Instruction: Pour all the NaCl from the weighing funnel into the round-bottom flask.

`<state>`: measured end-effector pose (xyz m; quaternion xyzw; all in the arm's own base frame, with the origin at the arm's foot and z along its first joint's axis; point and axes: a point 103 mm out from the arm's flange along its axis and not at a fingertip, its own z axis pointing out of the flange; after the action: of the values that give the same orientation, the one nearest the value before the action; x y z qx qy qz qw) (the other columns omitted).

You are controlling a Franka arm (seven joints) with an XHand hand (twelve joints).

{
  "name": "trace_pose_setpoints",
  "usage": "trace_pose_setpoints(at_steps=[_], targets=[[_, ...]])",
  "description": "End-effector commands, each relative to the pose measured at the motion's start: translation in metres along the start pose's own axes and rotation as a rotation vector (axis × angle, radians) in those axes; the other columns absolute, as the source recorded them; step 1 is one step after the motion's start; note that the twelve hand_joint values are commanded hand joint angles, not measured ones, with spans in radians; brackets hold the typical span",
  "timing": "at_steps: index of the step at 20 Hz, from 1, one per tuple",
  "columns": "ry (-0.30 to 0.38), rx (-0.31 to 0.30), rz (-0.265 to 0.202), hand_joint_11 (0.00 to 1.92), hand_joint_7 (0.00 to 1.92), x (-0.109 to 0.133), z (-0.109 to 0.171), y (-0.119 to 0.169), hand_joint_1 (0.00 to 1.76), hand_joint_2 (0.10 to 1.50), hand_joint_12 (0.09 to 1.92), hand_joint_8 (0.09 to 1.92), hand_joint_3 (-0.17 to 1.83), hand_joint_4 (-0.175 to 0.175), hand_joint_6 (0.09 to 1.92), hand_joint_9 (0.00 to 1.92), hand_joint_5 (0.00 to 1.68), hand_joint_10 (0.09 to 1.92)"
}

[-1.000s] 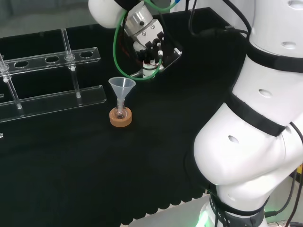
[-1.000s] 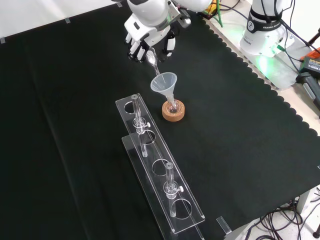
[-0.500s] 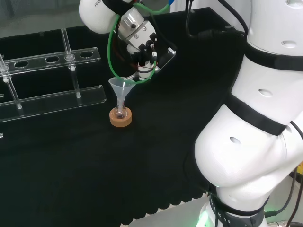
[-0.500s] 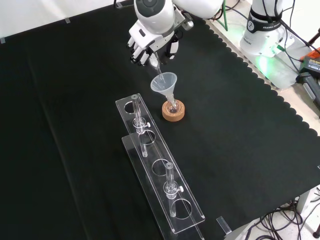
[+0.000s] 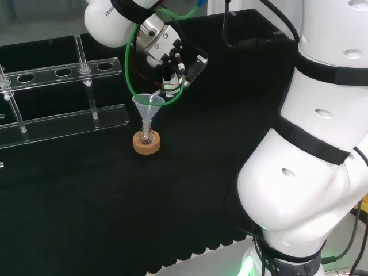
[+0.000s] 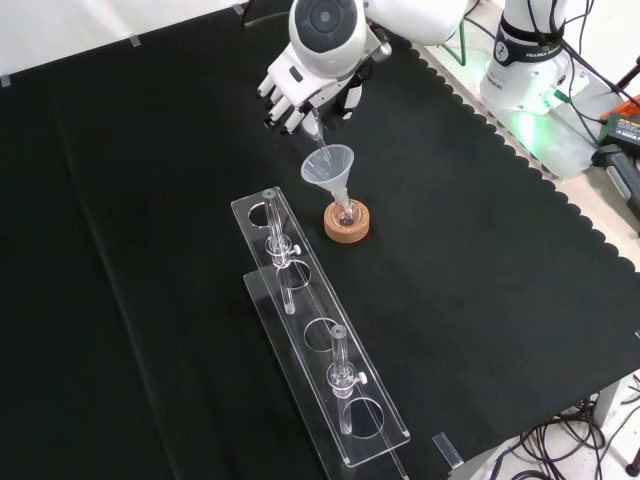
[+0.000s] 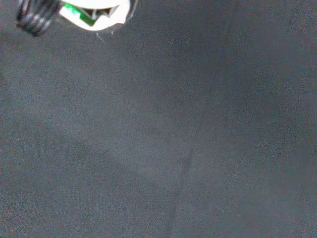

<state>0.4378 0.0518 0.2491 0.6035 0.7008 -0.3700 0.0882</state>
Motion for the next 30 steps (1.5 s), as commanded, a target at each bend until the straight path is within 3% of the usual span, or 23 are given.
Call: trace_pose_setpoints(at_steps=[1, 20, 30], targets=[[-0.055, -0.017, 0.001, 0.7, 0.57, 0.002, -0.009, -0.005, 1.1, 0.66, 1.14, 0.65, 0.73, 0.175, 0.88, 0.93, 1.17, 0.4], [-0.203, -0.037, 0.01, 0.7, 0.56, 0.003, -0.023, -0.01, 1.1, 0.66, 1.14, 0.64, 0.73, 0.175, 0.88, 0.92, 1.17, 0.4], [-0.246, -0.036, 0.012, 0.69, 0.56, 0.006, -0.026, -0.008, 1.1, 0.66, 1.14, 0.64, 0.73, 0.175, 0.88, 0.92, 1.17, 0.4]])
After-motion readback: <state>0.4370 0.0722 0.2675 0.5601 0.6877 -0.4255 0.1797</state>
